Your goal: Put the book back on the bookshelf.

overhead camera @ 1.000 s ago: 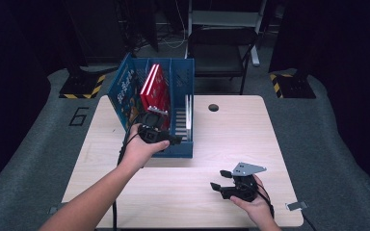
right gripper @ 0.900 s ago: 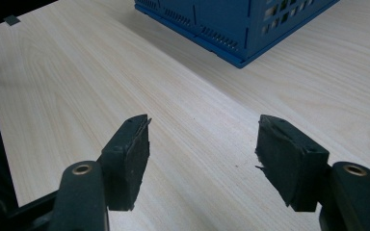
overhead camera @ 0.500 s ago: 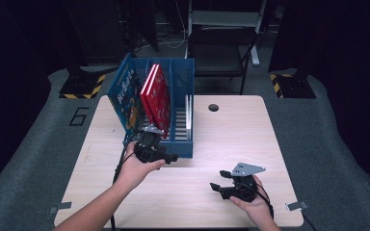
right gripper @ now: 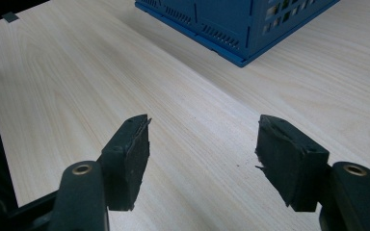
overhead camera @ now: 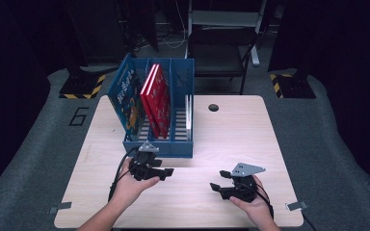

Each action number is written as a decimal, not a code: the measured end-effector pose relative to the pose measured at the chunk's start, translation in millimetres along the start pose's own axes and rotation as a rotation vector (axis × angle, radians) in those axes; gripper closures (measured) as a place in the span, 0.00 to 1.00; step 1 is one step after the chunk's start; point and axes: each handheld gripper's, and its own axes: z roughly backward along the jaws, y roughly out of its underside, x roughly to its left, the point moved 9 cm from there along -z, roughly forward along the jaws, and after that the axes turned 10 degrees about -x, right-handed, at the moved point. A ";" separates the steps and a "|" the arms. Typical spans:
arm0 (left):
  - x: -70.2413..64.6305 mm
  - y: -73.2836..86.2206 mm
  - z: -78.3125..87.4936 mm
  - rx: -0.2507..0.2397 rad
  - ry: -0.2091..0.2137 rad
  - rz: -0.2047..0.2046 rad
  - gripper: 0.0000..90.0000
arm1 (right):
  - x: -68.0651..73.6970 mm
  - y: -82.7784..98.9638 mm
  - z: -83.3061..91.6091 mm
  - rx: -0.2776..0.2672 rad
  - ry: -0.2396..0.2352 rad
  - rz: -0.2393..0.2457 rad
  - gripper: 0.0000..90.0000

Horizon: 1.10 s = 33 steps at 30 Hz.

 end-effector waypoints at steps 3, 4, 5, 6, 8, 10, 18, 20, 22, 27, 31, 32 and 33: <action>1.2 9.7 -0.5 -0.023 -0.007 0.032 0.43 | -0.3 -0.4 0.3 -0.003 0.000 -0.001 0.40; 1.2 9.7 -0.5 -0.023 -0.007 0.032 0.43 | -0.3 -0.4 0.3 -0.003 0.000 -0.001 0.40; 3.1 19.2 -1.1 -0.004 -0.005 0.032 0.44 | -1.2 0.2 0.5 0.000 0.005 0.000 0.40; 4.1 23.7 -1.3 0.001 -0.010 0.041 0.44 | -1.4 0.2 0.3 0.000 0.004 0.003 0.40; 6.0 31.9 -1.0 0.012 -0.007 0.055 0.44 | -1.0 0.1 0.3 -0.002 0.008 0.001 0.40; 7.7 34.5 -0.8 0.008 -0.012 0.053 0.44 | -0.5 0.2 0.3 0.000 0.003 0.000 0.40; 21.6 50.6 -2.9 -0.008 -0.027 0.083 0.44 | -0.8 1.7 -1.6 0.007 0.005 0.013 0.40; 25.9 52.7 -4.0 -0.018 -0.033 0.090 0.44 | -0.6 1.8 -1.7 0.007 0.000 0.008 0.40; 28.6 55.4 -4.9 -0.014 -0.033 0.099 0.44 | -1.3 2.2 -1.4 0.009 0.005 0.004 0.40; 43.5 61.9 -8.1 -0.017 -0.088 0.069 0.43 | -1.6 3.2 -1.8 0.014 0.002 0.011 0.40; 61.1 69.4 -6.6 0.000 -0.148 0.059 0.43 | -0.7 5.4 -3.3 0.026 0.005 0.010 0.40; 64.3 70.5 -6.2 0.000 -0.162 0.059 0.43 | -1.1 5.9 -4.4 0.023 0.010 0.015 0.40; 69.2 71.7 -5.2 -0.004 -0.175 0.060 0.43 | -0.6 6.8 -4.4 0.032 -0.001 0.018 0.40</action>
